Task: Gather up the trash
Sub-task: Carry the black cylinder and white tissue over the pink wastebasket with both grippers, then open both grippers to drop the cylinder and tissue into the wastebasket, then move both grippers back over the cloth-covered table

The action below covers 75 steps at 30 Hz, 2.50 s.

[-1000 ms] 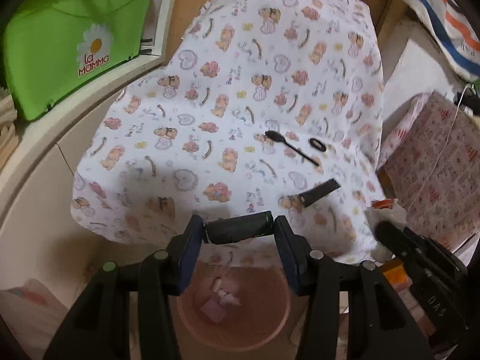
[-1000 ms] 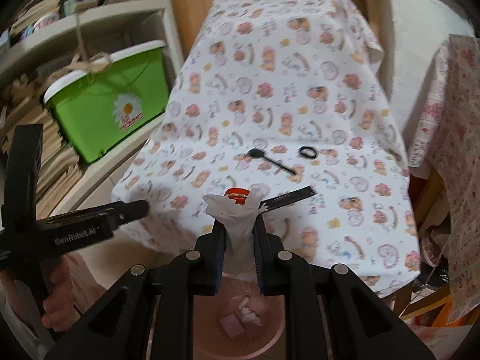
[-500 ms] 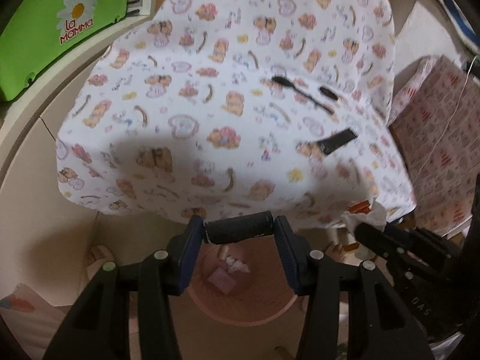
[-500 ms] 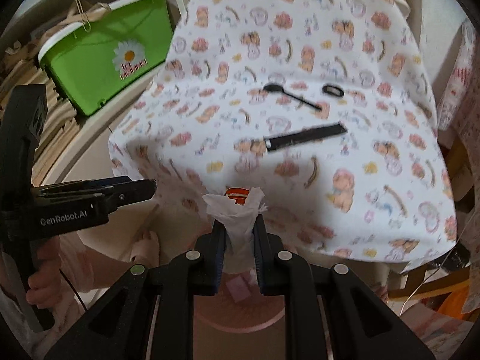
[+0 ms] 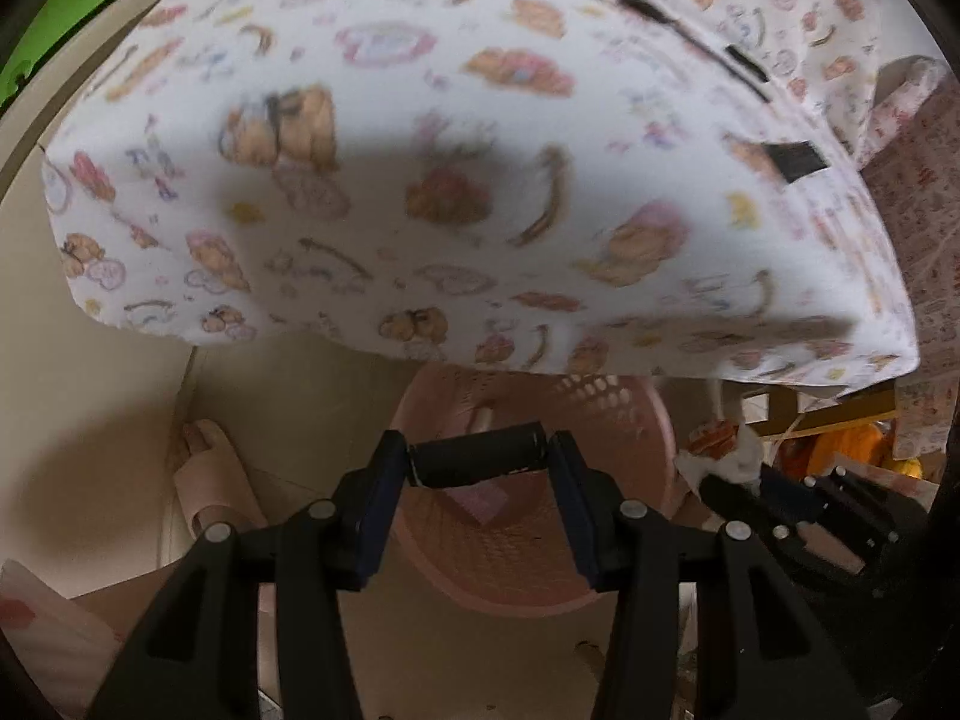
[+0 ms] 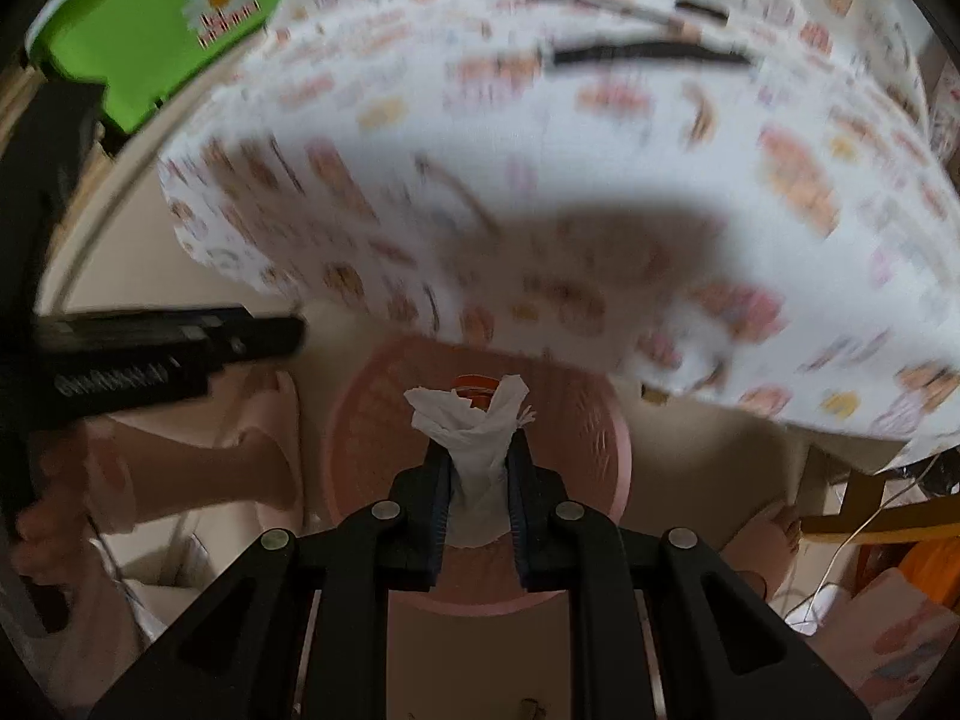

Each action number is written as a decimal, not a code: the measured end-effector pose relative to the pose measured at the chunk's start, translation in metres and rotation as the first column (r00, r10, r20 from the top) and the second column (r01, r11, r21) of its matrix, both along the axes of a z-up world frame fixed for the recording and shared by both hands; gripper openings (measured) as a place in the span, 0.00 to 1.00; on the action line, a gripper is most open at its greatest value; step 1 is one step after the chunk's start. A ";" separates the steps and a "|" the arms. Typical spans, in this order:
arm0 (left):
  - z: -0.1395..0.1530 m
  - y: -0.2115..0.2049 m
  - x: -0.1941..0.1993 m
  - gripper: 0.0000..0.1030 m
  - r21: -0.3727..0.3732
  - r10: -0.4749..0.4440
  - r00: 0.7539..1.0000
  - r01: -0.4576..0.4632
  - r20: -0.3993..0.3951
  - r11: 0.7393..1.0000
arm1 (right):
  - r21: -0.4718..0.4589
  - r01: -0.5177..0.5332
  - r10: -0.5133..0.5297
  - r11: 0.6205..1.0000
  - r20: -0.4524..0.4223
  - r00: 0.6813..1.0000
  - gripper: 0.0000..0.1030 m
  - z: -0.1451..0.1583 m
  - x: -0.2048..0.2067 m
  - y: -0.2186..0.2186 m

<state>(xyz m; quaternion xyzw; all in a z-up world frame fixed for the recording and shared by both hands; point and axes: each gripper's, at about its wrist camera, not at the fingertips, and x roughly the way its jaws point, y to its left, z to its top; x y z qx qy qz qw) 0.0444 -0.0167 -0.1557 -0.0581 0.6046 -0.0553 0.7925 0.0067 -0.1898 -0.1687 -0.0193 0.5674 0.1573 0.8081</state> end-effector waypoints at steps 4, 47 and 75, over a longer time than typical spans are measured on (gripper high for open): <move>-0.023 -0.001 0.003 0.45 -0.012 0.008 0.998 -0.009 -0.058 1.000 | -0.068 -0.009 0.007 0.998 -0.035 0.999 0.17 -0.029 0.000 0.004; 0.016 0.000 -0.005 0.81 0.091 0.038 0.993 -0.048 0.108 0.995 | -0.015 0.093 -0.091 0.996 0.070 0.993 0.66 -0.004 0.005 -0.009; 0.113 -0.005 0.002 0.98 0.151 0.046 0.897 -0.124 0.441 0.981 | 0.132 0.191 -0.229 0.973 0.410 0.883 0.71 0.125 0.024 -0.047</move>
